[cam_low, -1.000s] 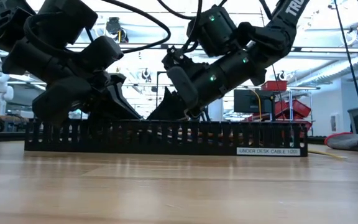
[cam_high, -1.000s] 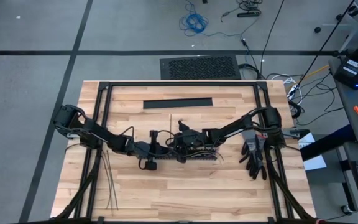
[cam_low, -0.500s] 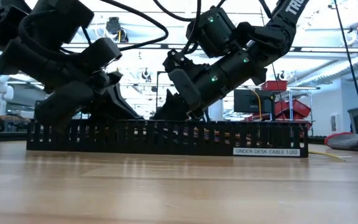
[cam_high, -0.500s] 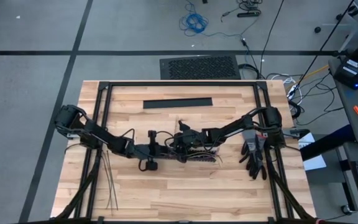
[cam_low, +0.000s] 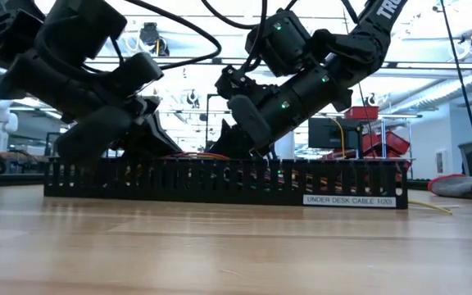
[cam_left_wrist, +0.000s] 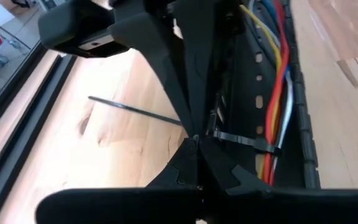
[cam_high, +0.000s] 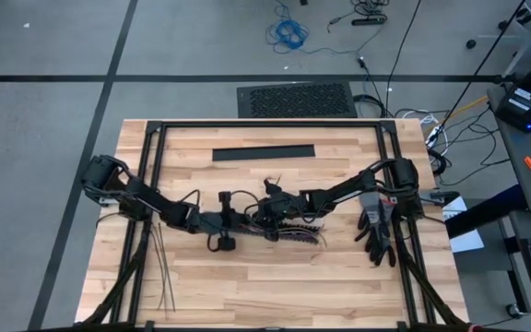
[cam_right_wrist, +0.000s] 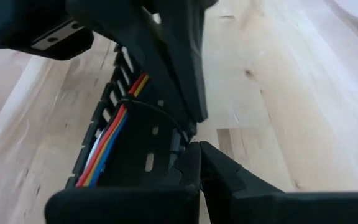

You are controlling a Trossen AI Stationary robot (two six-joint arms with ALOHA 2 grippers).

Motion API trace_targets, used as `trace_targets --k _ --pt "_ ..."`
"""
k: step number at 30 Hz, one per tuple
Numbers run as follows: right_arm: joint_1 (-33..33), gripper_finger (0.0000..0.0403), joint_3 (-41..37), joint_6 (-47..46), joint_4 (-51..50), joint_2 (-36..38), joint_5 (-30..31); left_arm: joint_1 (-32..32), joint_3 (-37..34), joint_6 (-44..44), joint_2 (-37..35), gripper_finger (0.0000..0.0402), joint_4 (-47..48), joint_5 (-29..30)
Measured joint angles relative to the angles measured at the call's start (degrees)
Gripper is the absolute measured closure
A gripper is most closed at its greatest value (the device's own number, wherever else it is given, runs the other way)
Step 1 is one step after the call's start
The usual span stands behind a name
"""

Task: Ziptie cables
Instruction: Put the zip-tied cable into the black cable duct

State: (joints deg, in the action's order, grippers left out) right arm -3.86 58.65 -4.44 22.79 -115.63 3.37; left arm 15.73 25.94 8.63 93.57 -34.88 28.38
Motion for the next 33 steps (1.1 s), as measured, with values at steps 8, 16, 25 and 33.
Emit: trace_targets --k 8,16,25,33 --pt "0.5 0.0403 2.3 4.5 -3.0 -0.2 -0.6 -0.3 0.2 -0.8 0.8 0.0401 -0.8 0.0" --pt "0.4 0.0403 9.0 11.1 -16.4 -0.2 2.2 -0.4 0.2 -0.8 0.9 0.0401 -1.4 0.3" --pt "0.9 0.0403 14.2 16.5 -25.2 -0.3 -0.4 -0.4 0.2 -0.6 0.9 0.0401 -2.1 0.3" --pt "1.7 0.0403 14.6 17.2 -23.0 -3.5 -1.4 -0.3 0.4 0.9 1.0 0.0401 -3.0 -0.1"
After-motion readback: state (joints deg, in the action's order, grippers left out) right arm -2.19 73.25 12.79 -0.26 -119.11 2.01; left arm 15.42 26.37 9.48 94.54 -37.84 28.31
